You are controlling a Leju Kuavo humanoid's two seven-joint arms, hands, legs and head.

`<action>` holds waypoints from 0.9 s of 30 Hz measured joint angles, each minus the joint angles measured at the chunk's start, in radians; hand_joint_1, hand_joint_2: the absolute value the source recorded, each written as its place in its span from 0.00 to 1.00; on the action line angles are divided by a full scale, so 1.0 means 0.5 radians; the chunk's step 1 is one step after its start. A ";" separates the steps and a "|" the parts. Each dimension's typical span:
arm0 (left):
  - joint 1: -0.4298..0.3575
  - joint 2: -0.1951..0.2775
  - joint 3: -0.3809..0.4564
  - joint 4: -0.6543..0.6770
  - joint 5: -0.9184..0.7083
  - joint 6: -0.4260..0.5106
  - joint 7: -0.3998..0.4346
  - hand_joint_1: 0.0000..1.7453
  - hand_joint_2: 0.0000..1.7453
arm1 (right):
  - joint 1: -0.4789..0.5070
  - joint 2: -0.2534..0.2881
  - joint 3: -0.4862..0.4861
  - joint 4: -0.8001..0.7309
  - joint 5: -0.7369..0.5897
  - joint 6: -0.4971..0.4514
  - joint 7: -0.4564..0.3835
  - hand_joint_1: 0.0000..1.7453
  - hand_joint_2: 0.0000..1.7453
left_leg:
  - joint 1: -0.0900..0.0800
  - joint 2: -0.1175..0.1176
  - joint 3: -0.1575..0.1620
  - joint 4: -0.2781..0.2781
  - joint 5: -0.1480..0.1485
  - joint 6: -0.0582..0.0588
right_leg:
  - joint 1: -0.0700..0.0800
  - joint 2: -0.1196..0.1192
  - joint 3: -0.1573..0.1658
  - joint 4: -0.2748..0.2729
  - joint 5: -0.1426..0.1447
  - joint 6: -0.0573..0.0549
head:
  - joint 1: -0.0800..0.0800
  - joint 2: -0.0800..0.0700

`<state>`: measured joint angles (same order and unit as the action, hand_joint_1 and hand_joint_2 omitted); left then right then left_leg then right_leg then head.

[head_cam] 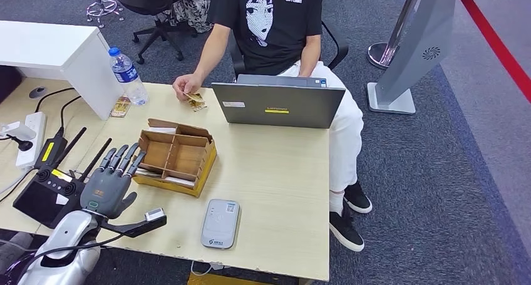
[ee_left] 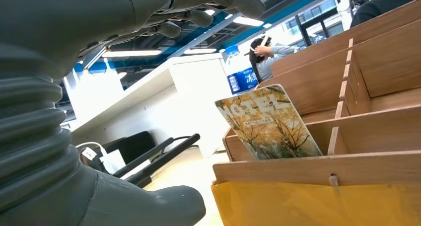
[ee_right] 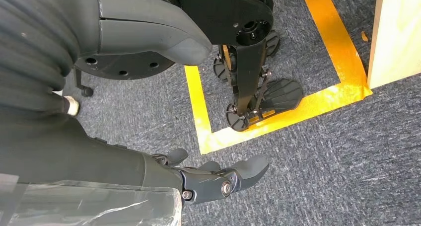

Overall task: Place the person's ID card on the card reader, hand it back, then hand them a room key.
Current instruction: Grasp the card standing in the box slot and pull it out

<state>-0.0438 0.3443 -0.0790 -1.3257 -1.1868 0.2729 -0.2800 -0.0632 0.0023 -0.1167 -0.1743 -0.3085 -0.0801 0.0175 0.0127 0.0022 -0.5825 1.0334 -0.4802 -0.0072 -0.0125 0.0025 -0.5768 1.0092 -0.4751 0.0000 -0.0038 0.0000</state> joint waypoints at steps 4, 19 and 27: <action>-0.012 -0.017 0.021 0.022 -0.003 0.034 -0.044 0.00 1.00 | 0.000 0.000 0.000 0.000 0.001 0.001 0.000 0.00 1.00 | 0.000 0.000 0.000 0.000 0.000 0.000 | 0.000 0.000 0.000 0.000 0.000 0.000 | 0.000 0.000; -0.064 -0.088 0.110 0.084 -0.008 0.081 -0.086 0.00 1.00 | -0.001 0.000 0.001 0.000 0.007 0.011 0.002 0.00 1.00 | 0.000 0.000 0.000 0.000 0.000 0.000 | 0.000 0.000 0.000 0.000 0.000 0.000 | 0.000 0.000; -0.124 -0.117 0.119 0.186 -0.034 0.101 -0.097 0.00 1.00 | -0.002 0.000 0.002 0.000 0.030 0.012 0.003 0.00 1.00 | 0.000 -0.001 0.000 0.000 0.000 0.000 | 0.000 -0.001 0.000 0.000 0.000 0.000 | 0.000 0.000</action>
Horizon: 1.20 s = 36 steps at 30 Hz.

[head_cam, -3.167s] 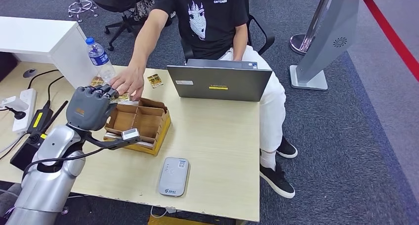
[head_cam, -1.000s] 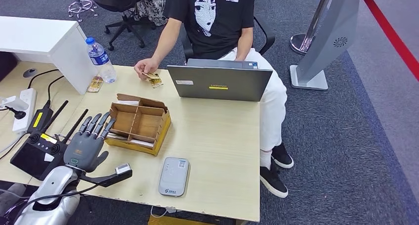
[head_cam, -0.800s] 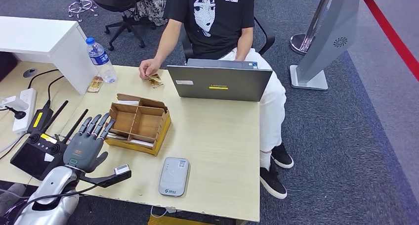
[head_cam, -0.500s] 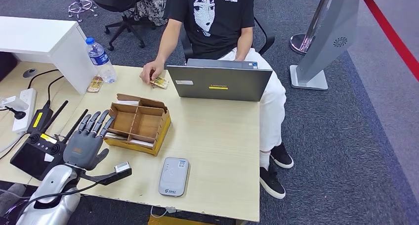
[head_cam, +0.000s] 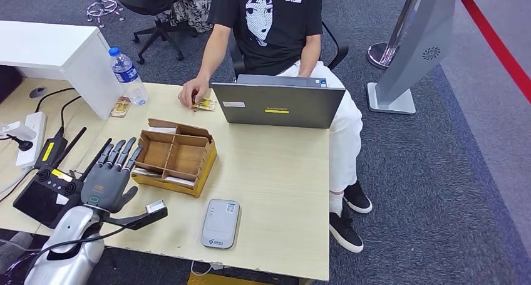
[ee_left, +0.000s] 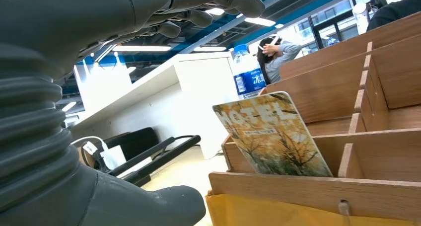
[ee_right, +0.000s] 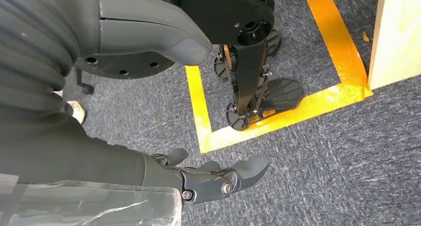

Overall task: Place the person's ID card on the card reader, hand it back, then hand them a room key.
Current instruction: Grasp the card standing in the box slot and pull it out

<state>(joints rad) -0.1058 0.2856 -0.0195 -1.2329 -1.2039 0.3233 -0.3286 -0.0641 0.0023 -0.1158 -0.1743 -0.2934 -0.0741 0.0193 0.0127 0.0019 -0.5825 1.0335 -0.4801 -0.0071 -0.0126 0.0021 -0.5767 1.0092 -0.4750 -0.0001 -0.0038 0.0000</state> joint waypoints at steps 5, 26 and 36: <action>-0.059 -0.036 0.000 0.080 -0.027 0.039 -0.020 0.00 1.00 | 0.000 0.001 0.000 0.000 0.008 0.000 0.000 0.00 1.00 | 0.000 0.000 0.000 0.000 0.000 0.000 | 0.000 0.000 0.000 0.000 0.000 0.000 | 0.000 0.000; -0.108 -0.078 0.001 0.204 -0.049 0.063 -0.024 1.00 1.00 | -0.001 0.003 0.003 0.000 0.012 0.002 0.002 0.00 1.00 | 0.000 0.000 0.000 0.000 0.000 0.000 | 0.000 0.000 0.000 0.000 0.000 0.000 | 0.000 0.000; -0.111 -0.080 0.001 0.211 -0.039 0.104 -0.039 1.00 1.00 | -0.001 0.003 0.003 0.000 0.012 0.002 0.002 0.00 1.00 | 0.000 0.000 0.000 0.000 0.000 0.000 | 0.000 0.000 0.000 0.000 0.000 0.000 | 0.000 0.000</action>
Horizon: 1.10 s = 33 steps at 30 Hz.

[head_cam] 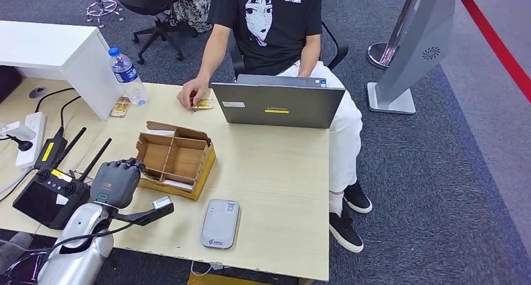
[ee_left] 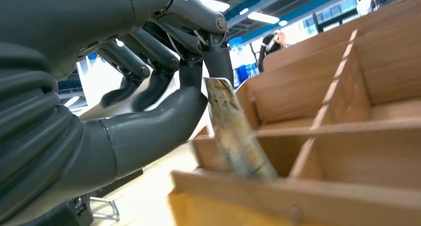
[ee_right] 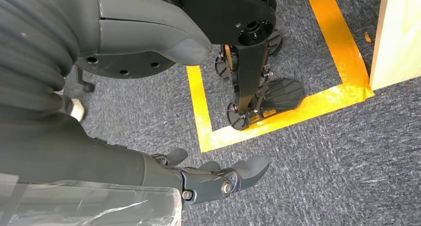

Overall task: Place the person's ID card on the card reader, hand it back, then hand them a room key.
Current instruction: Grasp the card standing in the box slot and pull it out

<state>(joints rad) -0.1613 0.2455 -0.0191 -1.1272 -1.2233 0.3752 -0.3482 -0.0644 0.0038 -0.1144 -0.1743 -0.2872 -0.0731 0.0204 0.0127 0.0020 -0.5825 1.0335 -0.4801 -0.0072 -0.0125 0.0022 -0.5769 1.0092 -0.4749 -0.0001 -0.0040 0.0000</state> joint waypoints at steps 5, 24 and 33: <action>-0.002 -0.021 0.006 -0.112 0.025 0.031 -0.010 1.00 1.00 | 0.000 0.000 0.000 0.000 0.002 -0.002 0.002 0.00 1.00 | 0.000 0.000 0.000 0.000 0.000 0.000 | 0.000 0.000 0.000 0.000 0.000 0.000 | 0.000 0.000; -0.284 -0.020 0.114 -0.578 0.147 -0.208 0.029 1.00 1.00 | -0.003 0.000 0.009 0.001 0.036 0.007 0.005 0.00 1.00 | 0.000 -0.001 -0.001 0.000 0.001 0.000 | 0.000 -0.001 0.000 0.000 0.000 0.000 | 0.000 0.000; -0.318 -0.014 0.171 -0.525 0.167 -0.207 0.039 1.00 1.00 | -0.006 0.000 0.014 0.001 0.037 0.007 0.005 0.00 1.00 | 0.000 -0.001 -0.001 0.000 0.001 0.000 | 0.000 -0.001 -0.001 0.000 0.000 0.000 | 0.000 0.000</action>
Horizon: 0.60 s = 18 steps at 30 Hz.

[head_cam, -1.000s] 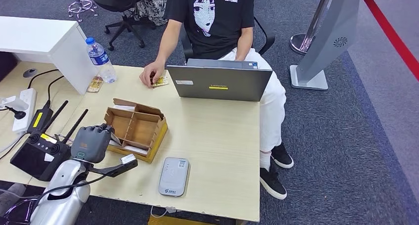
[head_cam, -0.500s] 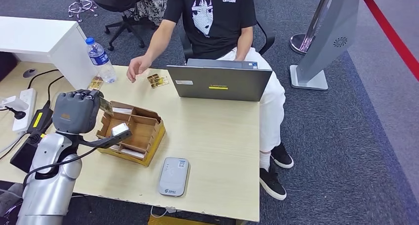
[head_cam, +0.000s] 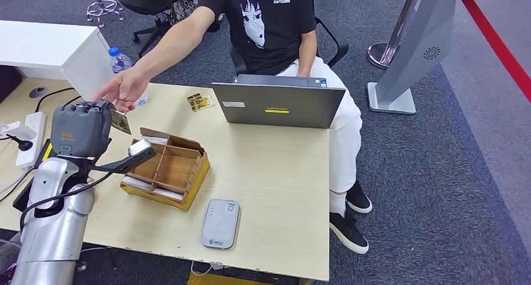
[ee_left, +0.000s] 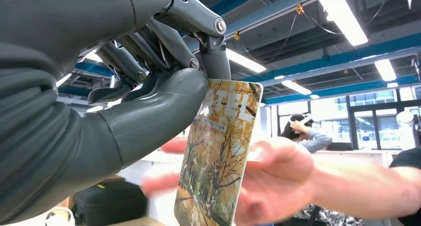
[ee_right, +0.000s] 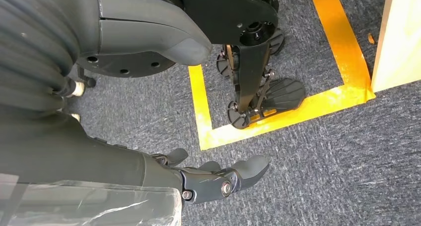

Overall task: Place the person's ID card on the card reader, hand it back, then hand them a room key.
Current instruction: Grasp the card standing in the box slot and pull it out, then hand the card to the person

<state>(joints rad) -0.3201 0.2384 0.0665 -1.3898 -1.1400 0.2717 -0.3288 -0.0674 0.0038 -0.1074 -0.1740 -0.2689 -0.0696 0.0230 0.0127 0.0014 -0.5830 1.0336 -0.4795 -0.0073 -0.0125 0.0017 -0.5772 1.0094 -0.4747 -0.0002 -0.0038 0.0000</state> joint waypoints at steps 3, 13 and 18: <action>0.000 0.000 0.011 0.012 0.000 0.001 0.000 1.00 1.00 | 0.000 0.000 0.000 0.000 0.000 0.000 0.000 0.00 1.00 | 0.000 0.000 0.000 0.000 0.000 0.000 | 0.000 0.000 0.000 0.000 0.000 0.000 | 0.000 0.000; 0.000 0.000 0.025 0.017 0.000 0.002 0.000 1.00 1.00 | 0.000 0.000 0.000 0.000 -0.001 0.000 0.001 0.00 1.00 | 0.000 0.000 0.000 0.000 0.000 0.000 | 0.000 0.000 0.000 0.000 0.000 0.000 | 0.000 0.000; 0.001 0.000 0.026 0.017 -0.001 0.002 -0.003 0.98 1.00 | -0.001 0.000 0.000 0.000 -0.001 0.000 0.001 0.00 1.00 | 0.000 0.000 0.000 0.000 0.000 0.000 | 0.000 0.000 0.000 0.000 0.000 0.000 | 0.000 0.000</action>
<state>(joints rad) -0.3199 0.2384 0.0793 -1.3813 -1.1404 0.2728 -0.3304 -0.0677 0.0038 -0.1072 -0.1740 -0.2693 -0.0698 0.0233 0.0127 0.0015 -0.5831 1.0336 -0.4795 -0.0073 -0.0125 0.0018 -0.5773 1.0094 -0.4747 -0.0002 -0.0039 0.0000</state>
